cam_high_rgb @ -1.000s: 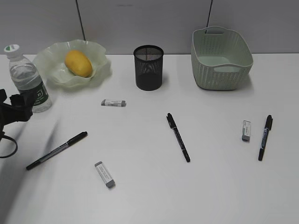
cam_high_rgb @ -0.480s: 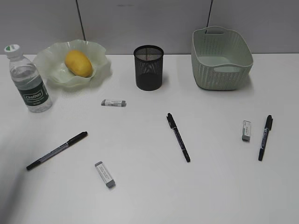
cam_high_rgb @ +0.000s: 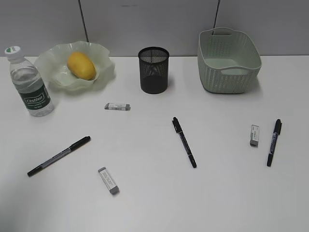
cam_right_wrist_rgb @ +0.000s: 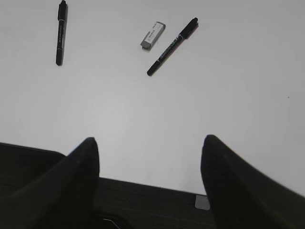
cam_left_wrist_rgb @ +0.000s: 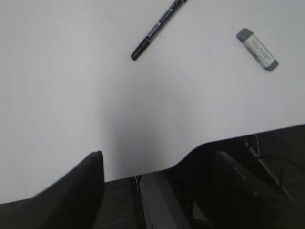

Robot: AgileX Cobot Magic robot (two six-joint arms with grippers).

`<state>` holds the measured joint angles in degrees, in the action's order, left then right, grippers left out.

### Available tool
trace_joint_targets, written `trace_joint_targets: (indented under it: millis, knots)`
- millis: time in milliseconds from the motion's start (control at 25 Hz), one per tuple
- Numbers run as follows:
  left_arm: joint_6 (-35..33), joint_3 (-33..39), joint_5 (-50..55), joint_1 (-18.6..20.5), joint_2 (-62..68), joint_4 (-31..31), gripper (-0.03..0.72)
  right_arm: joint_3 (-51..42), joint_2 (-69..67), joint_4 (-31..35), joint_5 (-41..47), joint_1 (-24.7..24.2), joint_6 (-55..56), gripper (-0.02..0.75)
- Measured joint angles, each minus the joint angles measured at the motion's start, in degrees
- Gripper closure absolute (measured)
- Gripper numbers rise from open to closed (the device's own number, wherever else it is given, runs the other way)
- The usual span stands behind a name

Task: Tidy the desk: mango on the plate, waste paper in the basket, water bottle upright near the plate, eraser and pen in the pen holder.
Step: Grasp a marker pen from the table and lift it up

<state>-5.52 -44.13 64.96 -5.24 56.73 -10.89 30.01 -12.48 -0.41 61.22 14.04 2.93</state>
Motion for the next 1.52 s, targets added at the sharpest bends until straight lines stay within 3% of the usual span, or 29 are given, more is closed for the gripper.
trace_joint_targets:
  millis: [280,760,1040,1520]
  knots:
    - [-0.1,3.4,0.7,0.0,-17.6,-3.6,0.155,0.0,0.0,0.0,0.0,0.0,0.0,0.209]
    - [-0.1,9.3,0.1,0.0,-51.0,-0.5,0.158,0.0,0.0,0.0,-0.2,0.0,0.0,0.209]
    - [-0.1,13.7,-3.1,0.0,-54.4,-0.5,0.158,0.0,0.0,0.0,-0.7,0.0,0.0,0.209]
    - [-0.1,13.9,-3.5,0.0,-53.6,-0.5,0.188,0.1,-1.4,-0.3,-3.4,0.0,0.1,0.209]
